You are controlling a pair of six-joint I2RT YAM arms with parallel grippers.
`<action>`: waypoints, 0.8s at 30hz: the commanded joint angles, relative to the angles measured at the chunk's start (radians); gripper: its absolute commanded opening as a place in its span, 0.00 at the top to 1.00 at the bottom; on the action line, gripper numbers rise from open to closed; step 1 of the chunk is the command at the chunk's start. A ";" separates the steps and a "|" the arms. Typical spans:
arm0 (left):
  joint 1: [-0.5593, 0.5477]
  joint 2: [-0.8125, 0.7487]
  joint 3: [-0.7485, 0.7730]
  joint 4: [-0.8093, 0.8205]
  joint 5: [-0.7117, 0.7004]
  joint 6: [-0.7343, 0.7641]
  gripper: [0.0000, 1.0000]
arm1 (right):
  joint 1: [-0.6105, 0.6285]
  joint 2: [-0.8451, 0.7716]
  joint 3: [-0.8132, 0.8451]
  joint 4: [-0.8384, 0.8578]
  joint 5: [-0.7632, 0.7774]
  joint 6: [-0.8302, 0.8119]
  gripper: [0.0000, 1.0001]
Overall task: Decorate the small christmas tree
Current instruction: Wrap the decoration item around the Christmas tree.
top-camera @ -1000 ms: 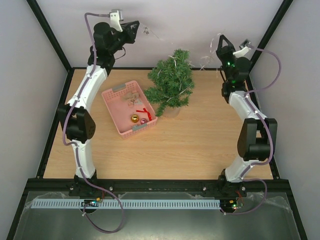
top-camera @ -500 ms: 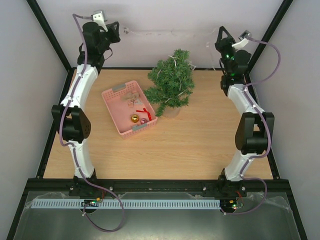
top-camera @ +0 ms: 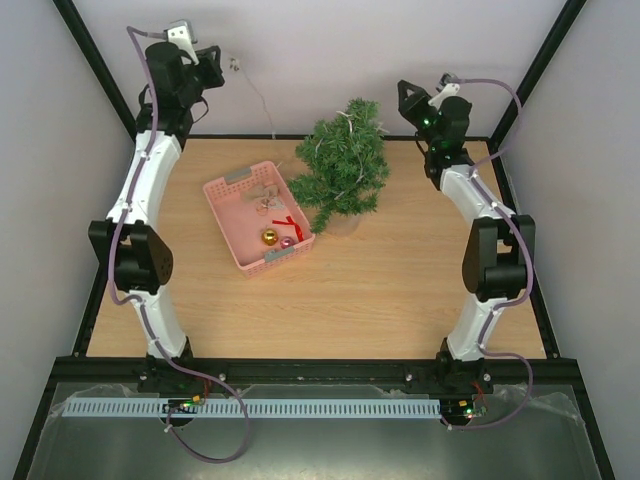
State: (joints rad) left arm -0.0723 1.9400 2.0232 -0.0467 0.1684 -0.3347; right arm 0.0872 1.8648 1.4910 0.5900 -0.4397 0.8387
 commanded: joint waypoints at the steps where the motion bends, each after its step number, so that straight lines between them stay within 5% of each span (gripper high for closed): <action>1: 0.009 -0.088 -0.006 -0.006 0.045 0.033 0.97 | 0.005 -0.033 0.087 -0.261 -0.033 -0.148 0.80; 10: 0.012 -0.121 -0.011 0.151 0.197 -0.066 0.97 | 0.012 -0.261 0.085 -0.476 -0.017 -0.380 0.55; 24: 0.011 -0.198 -0.082 0.344 0.373 -0.205 0.97 | 0.228 -0.443 0.112 -0.462 -0.060 -0.573 0.47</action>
State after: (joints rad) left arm -0.0666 1.8202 1.9881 0.2058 0.4805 -0.5014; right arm 0.2237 1.3972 1.5463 0.1493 -0.4881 0.3740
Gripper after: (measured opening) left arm 0.134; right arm 0.524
